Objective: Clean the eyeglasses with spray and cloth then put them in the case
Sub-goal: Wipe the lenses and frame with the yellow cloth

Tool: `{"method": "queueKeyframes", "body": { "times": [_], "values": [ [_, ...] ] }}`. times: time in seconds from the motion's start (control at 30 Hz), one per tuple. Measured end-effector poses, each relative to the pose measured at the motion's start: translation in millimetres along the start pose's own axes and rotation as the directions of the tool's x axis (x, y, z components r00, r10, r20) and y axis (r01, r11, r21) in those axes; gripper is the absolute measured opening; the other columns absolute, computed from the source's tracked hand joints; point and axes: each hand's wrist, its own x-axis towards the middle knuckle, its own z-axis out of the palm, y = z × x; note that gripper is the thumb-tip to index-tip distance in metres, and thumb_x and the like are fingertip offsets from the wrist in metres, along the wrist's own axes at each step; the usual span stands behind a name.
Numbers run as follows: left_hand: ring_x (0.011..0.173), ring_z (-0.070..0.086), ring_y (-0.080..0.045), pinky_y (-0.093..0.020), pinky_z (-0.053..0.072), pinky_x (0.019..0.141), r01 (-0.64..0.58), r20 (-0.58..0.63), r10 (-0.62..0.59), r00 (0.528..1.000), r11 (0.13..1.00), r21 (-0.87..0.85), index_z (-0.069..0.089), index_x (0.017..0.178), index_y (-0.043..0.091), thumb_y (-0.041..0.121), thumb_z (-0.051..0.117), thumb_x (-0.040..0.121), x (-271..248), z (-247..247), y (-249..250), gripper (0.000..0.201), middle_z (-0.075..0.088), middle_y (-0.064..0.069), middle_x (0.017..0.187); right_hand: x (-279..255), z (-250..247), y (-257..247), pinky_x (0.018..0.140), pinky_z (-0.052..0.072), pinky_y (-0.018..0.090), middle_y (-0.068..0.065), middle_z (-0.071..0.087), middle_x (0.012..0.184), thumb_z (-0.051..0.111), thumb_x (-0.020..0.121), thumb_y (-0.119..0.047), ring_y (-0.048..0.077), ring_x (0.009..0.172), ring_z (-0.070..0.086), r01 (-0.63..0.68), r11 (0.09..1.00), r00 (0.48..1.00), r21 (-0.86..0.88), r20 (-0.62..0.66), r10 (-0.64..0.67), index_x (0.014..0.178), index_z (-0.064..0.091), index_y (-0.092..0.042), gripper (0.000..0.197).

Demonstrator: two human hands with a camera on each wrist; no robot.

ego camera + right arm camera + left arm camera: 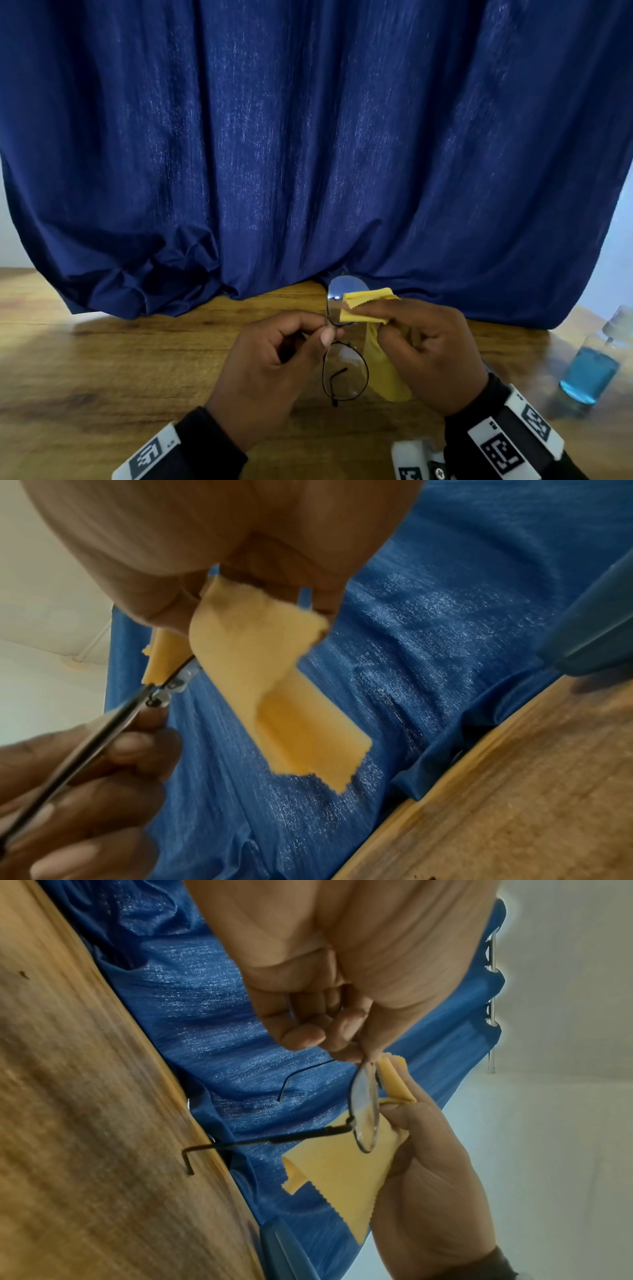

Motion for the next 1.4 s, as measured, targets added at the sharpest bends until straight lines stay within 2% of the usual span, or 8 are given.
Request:
{"method": "queueKeyframes", "body": {
  "times": [0.13,0.3,0.53,0.73,0.93,1.1,1.27,1.4],
  "values": [
    [0.079,0.071,-0.033,-0.045,0.059,0.070,-0.009,0.010,0.009,1.000,1.000,-0.009,0.078,0.095,0.027,0.034,0.066,0.087,-0.5,1.0,0.4,0.016,0.080,0.015,0.091,-0.3,0.3,-1.0,0.049,0.030,0.004,-0.017,0.048,0.051,0.057,0.083,-0.011,-0.001,0.041,0.040,-0.023,1.000,1.000,-0.020,-0.022,0.023,0.113,0.075,-0.028,0.039],
    [0.074,0.070,-0.026,-0.027,0.056,0.062,-0.023,0.028,0.024,0.999,0.999,-0.023,0.079,0.093,0.023,0.032,0.066,0.087,0.1,2.1,-1.6,0.017,0.080,0.015,0.088,-1.1,5.2,-0.2,0.048,0.033,0.008,-0.002,0.046,0.051,0.058,0.085,-0.009,0.004,0.043,0.039,-0.054,0.998,0.993,-0.031,0.101,0.057,0.138,0.054,-0.040,0.062],
    [0.070,0.062,-0.041,-0.050,0.050,0.057,-0.016,0.034,0.016,0.999,1.000,-0.009,0.079,0.093,0.033,0.039,0.065,0.088,0.0,2.1,-0.9,0.016,0.077,-0.008,0.079,-0.9,4.5,-0.7,0.054,0.050,0.020,-0.015,0.072,0.074,0.055,0.082,-0.016,0.006,0.056,0.062,-0.011,1.000,0.996,0.019,0.083,0.010,0.108,0.074,-0.036,0.038],
    [0.055,0.058,0.001,-0.010,0.042,0.051,-0.023,-0.001,0.023,1.000,0.999,-0.029,0.079,0.093,0.022,0.027,0.067,0.088,1.8,-0.7,-0.8,0.015,0.078,0.014,0.079,0.2,2.3,-3.8,0.049,0.028,0.002,-0.019,0.041,0.046,0.061,0.081,-0.003,-0.002,0.039,0.037,-0.031,0.998,0.999,-0.048,-0.017,0.031,0.116,0.073,-0.027,0.044],
    [0.076,0.071,-0.025,-0.035,0.056,0.066,-0.027,0.052,0.028,0.998,1.000,-0.012,0.080,0.095,0.023,0.028,0.066,0.090,-0.1,2.4,2.0,0.015,0.080,0.009,0.089,-0.9,5.1,-2.1,0.047,0.031,0.008,-0.011,0.042,0.050,0.059,0.086,-0.004,0.003,0.042,0.038,-0.047,0.997,0.984,-0.060,0.169,0.057,0.140,0.051,-0.043,0.067],
    [0.072,0.066,-0.032,-0.041,0.053,0.062,-0.031,0.030,0.032,0.999,0.999,-0.019,0.080,0.094,0.029,0.034,0.066,0.089,0.2,1.0,0.2,0.016,0.079,0.000,0.084,0.0,5.0,-2.6,0.051,0.052,0.028,-0.016,0.075,0.081,0.055,0.083,-0.015,0.009,0.052,0.060,-0.015,1.000,0.992,0.015,0.122,0.013,0.118,0.070,-0.041,0.046],
    [0.055,0.058,0.004,-0.007,0.042,0.053,-0.002,0.025,0.004,1.000,0.999,-0.047,0.080,0.093,0.021,0.024,0.067,0.089,1.3,0.1,1.7,0.014,0.075,0.016,0.072,-0.4,1.6,3.1,0.049,0.034,0.004,-0.021,0.056,0.056,0.058,0.082,-0.007,-0.003,0.045,0.046,-0.078,0.997,0.996,-0.013,0.048,0.079,0.116,0.073,-0.031,0.044],
    [0.057,0.059,0.007,-0.006,0.042,0.055,-0.017,0.038,0.019,0.999,0.999,-0.045,0.080,0.093,0.018,0.026,0.065,0.087,0.4,2.2,5.3,0.018,0.073,0.019,0.069,0.1,5.1,-0.8,0.045,0.044,0.021,0.004,0.069,0.069,0.056,0.087,-0.010,0.009,0.043,0.045,-0.112,0.994,0.980,0.005,0.166,0.110,0.135,0.056,-0.045,0.059]
  ]
}}
